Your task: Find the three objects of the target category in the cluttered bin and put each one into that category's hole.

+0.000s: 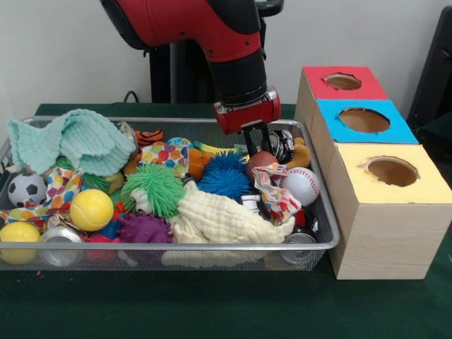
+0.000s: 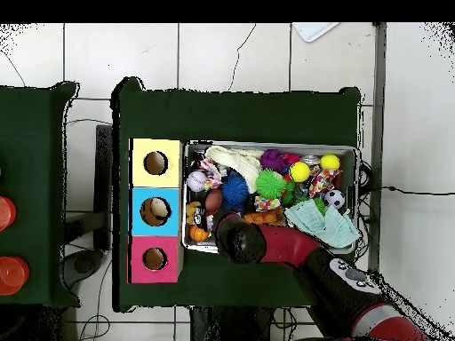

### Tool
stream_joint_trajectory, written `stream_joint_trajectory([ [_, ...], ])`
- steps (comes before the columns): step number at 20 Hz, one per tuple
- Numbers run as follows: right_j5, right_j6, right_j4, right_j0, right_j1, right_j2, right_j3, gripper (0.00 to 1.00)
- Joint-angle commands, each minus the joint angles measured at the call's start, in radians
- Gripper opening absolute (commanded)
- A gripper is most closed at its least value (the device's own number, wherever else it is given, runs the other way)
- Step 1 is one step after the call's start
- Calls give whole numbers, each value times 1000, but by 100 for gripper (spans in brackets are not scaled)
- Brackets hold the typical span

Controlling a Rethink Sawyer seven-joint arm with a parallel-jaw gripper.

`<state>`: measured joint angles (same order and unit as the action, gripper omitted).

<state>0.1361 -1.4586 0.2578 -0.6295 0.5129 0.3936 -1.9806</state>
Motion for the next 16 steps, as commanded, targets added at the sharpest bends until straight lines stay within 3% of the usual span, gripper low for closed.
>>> stream_joint_trajectory([
  [1,128,-130,-29,28,-11,-16,-11,0],
  [8,165,-121,-30,53,6,-49,5,0],
  [16,246,-94,-18,120,32,-146,34,0],
])
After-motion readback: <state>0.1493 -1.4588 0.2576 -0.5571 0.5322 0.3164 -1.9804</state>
